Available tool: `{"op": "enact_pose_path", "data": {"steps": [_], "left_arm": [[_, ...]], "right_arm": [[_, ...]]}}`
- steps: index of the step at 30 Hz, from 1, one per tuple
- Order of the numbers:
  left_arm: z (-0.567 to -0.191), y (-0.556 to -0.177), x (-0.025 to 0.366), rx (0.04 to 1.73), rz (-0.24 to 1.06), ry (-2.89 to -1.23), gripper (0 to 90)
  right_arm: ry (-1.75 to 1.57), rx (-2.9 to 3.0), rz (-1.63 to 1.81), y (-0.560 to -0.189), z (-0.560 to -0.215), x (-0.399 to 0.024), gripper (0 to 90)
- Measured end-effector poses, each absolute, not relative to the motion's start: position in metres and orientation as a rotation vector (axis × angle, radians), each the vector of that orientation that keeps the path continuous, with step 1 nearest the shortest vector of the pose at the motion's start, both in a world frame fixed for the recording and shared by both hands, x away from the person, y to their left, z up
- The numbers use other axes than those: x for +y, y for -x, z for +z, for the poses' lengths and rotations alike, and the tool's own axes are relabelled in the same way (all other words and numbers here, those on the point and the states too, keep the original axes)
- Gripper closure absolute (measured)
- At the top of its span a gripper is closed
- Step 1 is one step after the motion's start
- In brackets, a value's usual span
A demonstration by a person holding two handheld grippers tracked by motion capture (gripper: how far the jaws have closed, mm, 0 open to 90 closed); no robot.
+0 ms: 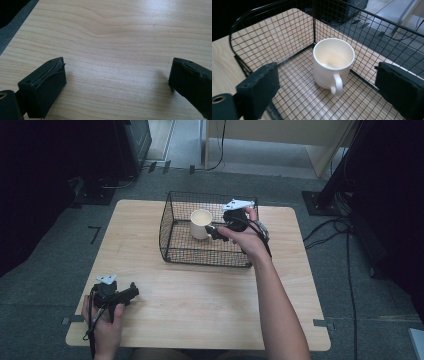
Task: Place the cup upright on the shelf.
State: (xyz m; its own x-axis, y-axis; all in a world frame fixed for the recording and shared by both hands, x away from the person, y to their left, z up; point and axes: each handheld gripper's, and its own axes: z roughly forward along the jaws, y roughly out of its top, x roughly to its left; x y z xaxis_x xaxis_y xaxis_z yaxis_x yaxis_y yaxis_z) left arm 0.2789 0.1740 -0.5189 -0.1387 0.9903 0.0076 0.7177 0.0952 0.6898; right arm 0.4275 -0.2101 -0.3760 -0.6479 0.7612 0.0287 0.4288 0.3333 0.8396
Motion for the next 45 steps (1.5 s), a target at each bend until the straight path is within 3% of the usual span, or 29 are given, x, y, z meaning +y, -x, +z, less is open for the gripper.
{"op": "enact_pose_path", "data": {"steps": [6, 29, 45], "left_arm": [[-0.519, -0.279, 0.174, 1.914, 0.773, -1.669, 1.2], [-0.519, -0.279, 0.174, 1.914, 0.774, -1.667, 1.2], [-0.519, -0.279, 0.174, 1.914, 0.773, -1.667, 1.2]], "right_arm": [[-1.024, 2.244, 1.205, -0.407, -0.371, -0.219, 0.0], [-1.080, 2.172, 1.127, -0.338, -0.376, -0.275, 0.0], [-1.185, 2.128, 1.078, -0.298, -0.404, -0.329, 0.0]]}}
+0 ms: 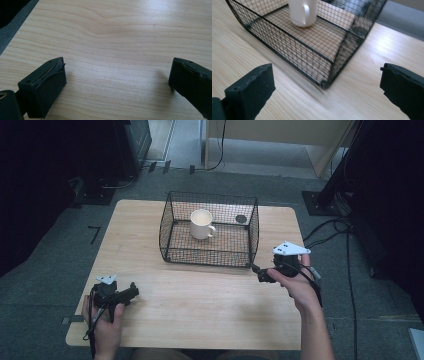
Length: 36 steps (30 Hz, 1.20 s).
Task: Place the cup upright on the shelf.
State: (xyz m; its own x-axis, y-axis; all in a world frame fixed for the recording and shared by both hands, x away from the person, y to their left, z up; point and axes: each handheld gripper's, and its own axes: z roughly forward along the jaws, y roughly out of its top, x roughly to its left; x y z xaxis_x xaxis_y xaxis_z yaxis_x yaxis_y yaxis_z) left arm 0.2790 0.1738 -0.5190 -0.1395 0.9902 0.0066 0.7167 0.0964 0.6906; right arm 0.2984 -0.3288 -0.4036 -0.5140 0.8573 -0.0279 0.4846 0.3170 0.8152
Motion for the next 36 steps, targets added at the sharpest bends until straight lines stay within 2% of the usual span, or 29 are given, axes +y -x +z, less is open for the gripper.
{"op": "enact_pose_path", "data": {"steps": [12, 36], "left_arm": [[-0.519, -0.279, 0.174, 1.913, 0.774, -1.667, 1.2], [-0.519, -0.279, 0.174, 1.913, 0.774, -1.668, 1.2]], "right_arm": [[-1.287, 2.084, 1.022, -0.270, -0.430, -0.372, 0.0], [-1.489, 2.056, 0.917, -0.244, -0.500, -0.416, 0.0]]}}
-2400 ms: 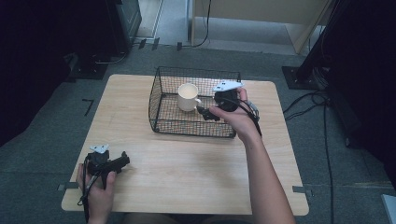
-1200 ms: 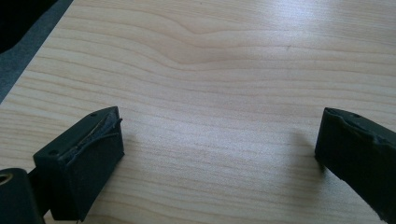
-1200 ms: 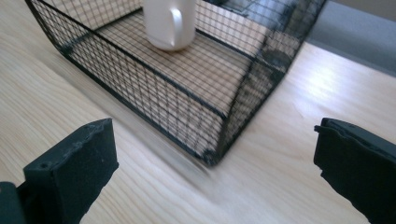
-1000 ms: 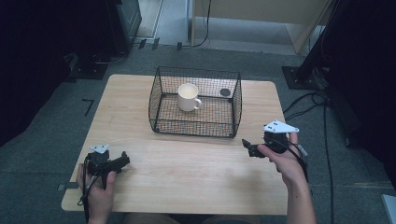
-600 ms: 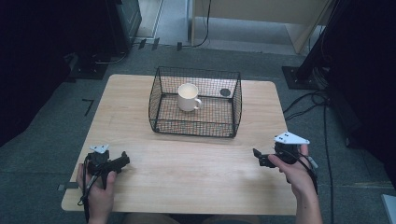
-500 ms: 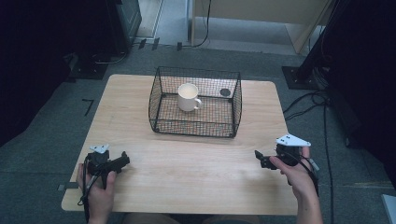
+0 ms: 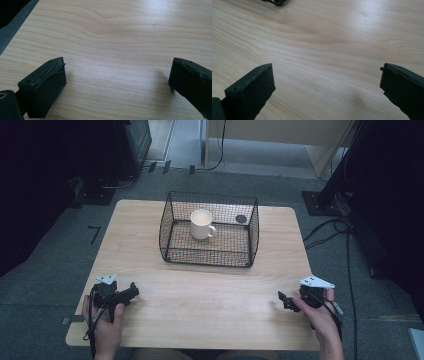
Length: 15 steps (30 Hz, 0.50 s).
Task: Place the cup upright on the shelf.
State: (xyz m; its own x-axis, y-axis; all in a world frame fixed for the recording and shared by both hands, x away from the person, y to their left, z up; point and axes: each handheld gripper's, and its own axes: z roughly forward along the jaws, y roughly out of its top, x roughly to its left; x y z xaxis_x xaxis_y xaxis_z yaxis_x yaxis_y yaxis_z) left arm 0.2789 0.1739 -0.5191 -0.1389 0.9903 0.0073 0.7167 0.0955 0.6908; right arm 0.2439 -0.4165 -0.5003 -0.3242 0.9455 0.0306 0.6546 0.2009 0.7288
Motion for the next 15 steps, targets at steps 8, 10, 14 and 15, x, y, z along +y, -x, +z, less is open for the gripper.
{"op": "enact_pose_path", "data": {"steps": [8, 10, 14, 15], "left_arm": [[-0.519, -0.279, 0.174, 1.913, 0.774, -1.668, 1.2], [-0.519, -0.279, 0.174, 1.914, 0.774, -1.667, 1.2], [-0.519, -0.279, 0.174, 1.914, 0.773, -1.667, 1.2], [-0.519, -0.279, 0.174, 1.914, 0.773, -1.667, 1.2]], "right_arm": [[-1.536, 2.058, 0.869, -0.236, -0.518, -0.424, 0.0], [-1.540, 2.059, 0.860, -0.234, -0.522, -0.423, 0.0], [-1.543, 2.042, 0.871, -0.232, -0.526, -0.422, 0.0], [-1.543, 2.036, 0.874, -0.232, -0.526, -0.422, 0.0]]}}
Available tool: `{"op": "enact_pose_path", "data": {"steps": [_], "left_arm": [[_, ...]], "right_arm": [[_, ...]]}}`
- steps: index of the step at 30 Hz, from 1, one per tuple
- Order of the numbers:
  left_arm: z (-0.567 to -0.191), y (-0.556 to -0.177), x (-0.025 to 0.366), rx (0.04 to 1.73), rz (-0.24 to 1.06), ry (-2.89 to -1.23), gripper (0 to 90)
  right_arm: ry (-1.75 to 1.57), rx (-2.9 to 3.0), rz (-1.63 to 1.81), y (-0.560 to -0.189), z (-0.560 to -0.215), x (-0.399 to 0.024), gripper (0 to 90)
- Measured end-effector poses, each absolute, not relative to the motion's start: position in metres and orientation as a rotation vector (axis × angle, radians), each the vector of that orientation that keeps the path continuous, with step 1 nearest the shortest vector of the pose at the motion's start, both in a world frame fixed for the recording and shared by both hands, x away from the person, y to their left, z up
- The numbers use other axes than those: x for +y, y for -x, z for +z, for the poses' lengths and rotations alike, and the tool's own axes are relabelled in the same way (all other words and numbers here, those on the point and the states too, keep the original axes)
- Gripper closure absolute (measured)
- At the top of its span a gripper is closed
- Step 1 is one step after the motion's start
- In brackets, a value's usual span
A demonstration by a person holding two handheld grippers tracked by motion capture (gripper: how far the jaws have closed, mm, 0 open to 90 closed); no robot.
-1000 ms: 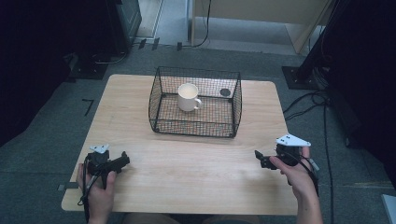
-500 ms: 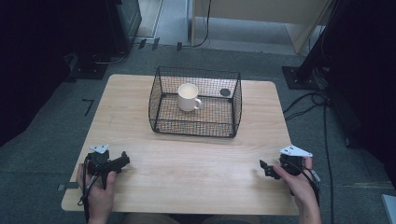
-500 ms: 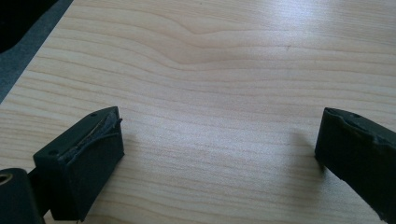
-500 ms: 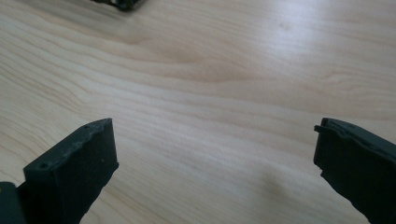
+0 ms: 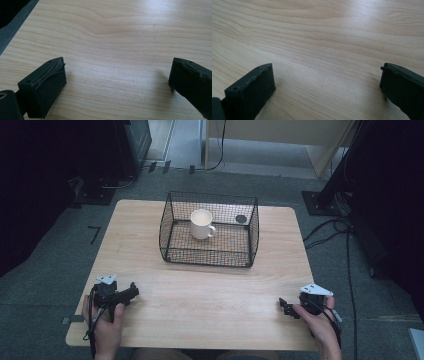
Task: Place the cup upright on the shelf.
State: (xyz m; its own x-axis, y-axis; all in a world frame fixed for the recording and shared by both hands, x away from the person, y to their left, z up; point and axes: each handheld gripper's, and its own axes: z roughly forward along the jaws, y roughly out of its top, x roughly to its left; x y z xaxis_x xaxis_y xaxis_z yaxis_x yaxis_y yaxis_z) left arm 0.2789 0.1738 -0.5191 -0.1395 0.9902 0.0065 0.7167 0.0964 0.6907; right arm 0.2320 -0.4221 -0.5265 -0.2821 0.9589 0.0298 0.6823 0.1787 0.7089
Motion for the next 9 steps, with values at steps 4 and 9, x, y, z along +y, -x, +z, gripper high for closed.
{"op": "enact_pose_path", "data": {"steps": [4, 9], "left_arm": [[-0.5191, -0.2788, 0.1739, 1.913, 0.774, -1.669, 1.2], [-0.5190, -0.2787, 0.1739, 1.913, 0.773, -1.670, 1.2]], "right_arm": [[-1.539, 2.037, 0.873, -0.2307, -0.5267, -0.4192, 0.0], [-1.539, 2.033, 0.872, -0.2305, -0.5267, -0.4192, 0.0]]}}
